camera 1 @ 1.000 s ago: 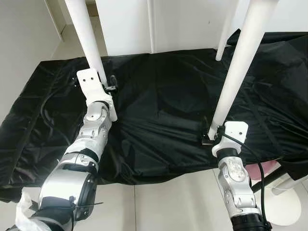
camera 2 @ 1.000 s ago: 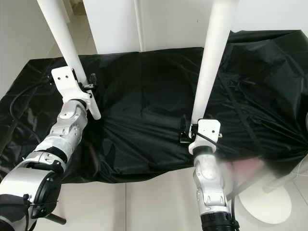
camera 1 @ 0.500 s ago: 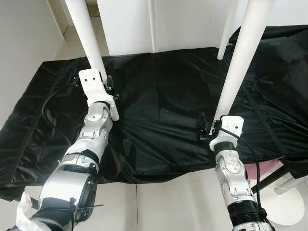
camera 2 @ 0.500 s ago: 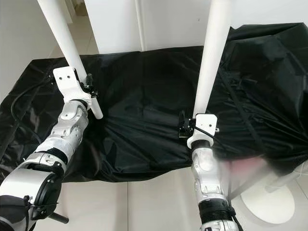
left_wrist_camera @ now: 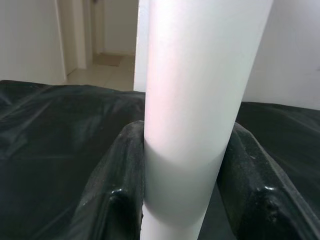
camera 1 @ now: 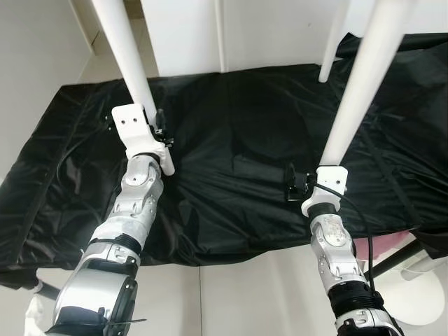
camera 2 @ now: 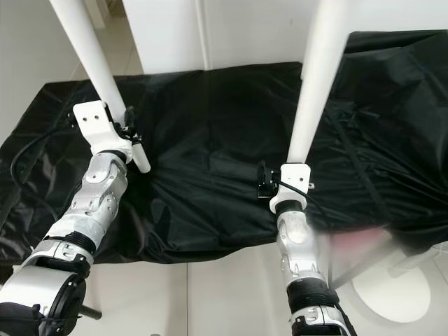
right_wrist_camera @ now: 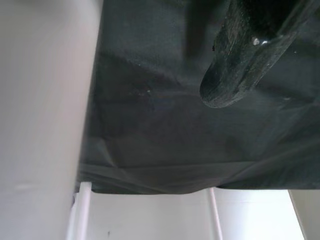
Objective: Building children table
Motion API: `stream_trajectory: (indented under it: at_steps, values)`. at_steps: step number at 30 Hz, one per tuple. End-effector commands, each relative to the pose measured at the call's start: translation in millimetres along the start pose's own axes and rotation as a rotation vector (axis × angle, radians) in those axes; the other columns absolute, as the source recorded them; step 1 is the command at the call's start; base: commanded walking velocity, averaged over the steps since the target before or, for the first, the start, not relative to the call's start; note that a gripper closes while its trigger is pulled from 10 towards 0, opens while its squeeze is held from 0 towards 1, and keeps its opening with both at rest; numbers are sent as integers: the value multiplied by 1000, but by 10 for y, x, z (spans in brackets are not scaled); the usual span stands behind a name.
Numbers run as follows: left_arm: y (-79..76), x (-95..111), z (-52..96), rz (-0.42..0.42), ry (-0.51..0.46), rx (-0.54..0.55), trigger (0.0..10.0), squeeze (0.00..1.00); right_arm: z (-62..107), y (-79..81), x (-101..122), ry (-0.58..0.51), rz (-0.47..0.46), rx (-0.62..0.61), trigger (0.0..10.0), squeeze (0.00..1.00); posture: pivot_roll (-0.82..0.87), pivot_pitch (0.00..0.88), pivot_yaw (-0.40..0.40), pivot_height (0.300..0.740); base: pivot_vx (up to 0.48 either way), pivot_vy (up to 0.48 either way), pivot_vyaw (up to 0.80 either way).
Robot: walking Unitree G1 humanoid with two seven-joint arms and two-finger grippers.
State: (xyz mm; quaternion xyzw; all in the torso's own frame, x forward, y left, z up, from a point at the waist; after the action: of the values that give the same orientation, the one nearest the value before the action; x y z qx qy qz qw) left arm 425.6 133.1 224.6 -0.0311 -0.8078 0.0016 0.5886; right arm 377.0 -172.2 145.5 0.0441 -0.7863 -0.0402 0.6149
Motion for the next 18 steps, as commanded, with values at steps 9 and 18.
stream_trajectory:
  at_steps: [9,18]
  values:
    - [-597,455,345,85,-209,-511,0,0,-136,70,-91,35,3,50,10000,0,-5,59,78,740,0,0,0]
    - [-659,691,479,123,-261,-531,0,0,-215,83,-155,64,15,65,10000,0,10,59,76,740,0,0,0]
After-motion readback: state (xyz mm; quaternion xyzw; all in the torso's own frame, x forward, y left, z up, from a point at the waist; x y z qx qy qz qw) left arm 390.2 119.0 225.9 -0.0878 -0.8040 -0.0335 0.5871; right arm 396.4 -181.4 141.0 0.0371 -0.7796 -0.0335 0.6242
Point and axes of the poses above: a point about 5 cm out from each wrist's last joint towards the gripper, its own z axis pointing back from the gripper into the wrist, its own x axis along the axis of the wrist's last joint, y = z × x, the point moved 5 cm from there along -z, pointing out of the wrist towards the gripper, and after that the axes turned 11 degrees about -z, right-handed, at the moved point
